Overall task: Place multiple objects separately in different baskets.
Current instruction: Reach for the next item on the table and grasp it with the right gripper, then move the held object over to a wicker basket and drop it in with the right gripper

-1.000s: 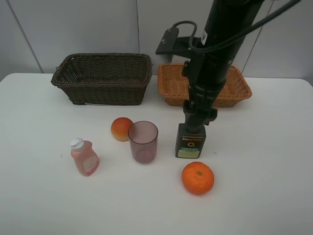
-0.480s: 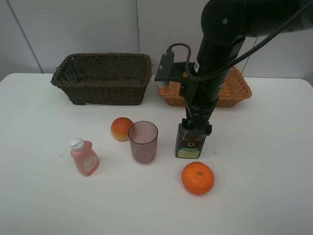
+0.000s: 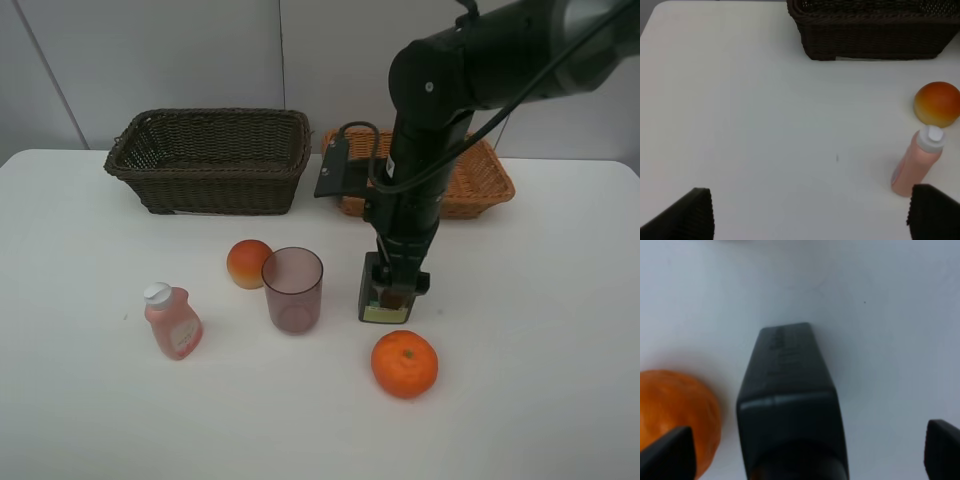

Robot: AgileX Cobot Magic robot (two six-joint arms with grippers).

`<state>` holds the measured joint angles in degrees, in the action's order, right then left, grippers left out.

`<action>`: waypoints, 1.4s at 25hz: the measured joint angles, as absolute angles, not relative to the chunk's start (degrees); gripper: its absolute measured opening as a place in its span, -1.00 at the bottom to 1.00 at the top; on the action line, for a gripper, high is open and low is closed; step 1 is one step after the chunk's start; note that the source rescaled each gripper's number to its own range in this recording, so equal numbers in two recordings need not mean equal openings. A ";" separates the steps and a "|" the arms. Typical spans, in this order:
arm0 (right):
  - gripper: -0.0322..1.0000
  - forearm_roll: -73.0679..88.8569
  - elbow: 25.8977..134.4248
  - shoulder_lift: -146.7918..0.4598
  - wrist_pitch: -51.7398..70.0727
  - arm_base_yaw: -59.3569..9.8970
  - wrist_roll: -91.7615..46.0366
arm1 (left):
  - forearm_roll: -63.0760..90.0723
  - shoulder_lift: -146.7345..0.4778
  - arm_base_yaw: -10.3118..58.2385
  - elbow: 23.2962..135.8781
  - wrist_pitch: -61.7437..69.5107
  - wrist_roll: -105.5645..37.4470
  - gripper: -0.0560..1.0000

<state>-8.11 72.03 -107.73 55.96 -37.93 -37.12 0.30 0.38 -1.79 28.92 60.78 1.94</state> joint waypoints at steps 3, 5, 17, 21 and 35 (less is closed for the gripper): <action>0.97 -8.15 72.03 -108.73 55.90 -37.93 -37.12 | 0.30 0.38 -1.79 28.92 60.78 1.94 1.00; 0.92 -8.15 72.03 -109.24 55.90 -37.93 -37.12 | 0.30 0.38 -1.79 28.92 60.78 1.94 1.00; -0.91 -8.15 72.03 -109.45 55.79 -37.93 -37.12 | 0.30 0.38 -1.79 28.92 60.78 1.94 1.00; -0.91 -8.15 72.03 -109.45 55.79 -37.93 -37.12 | 0.30 0.38 -1.79 28.92 60.78 1.94 1.00; -0.91 -8.15 74.93 -107.95 58.78 -37.93 -36.26 | 0.30 0.38 -1.79 28.92 60.78 1.94 1.00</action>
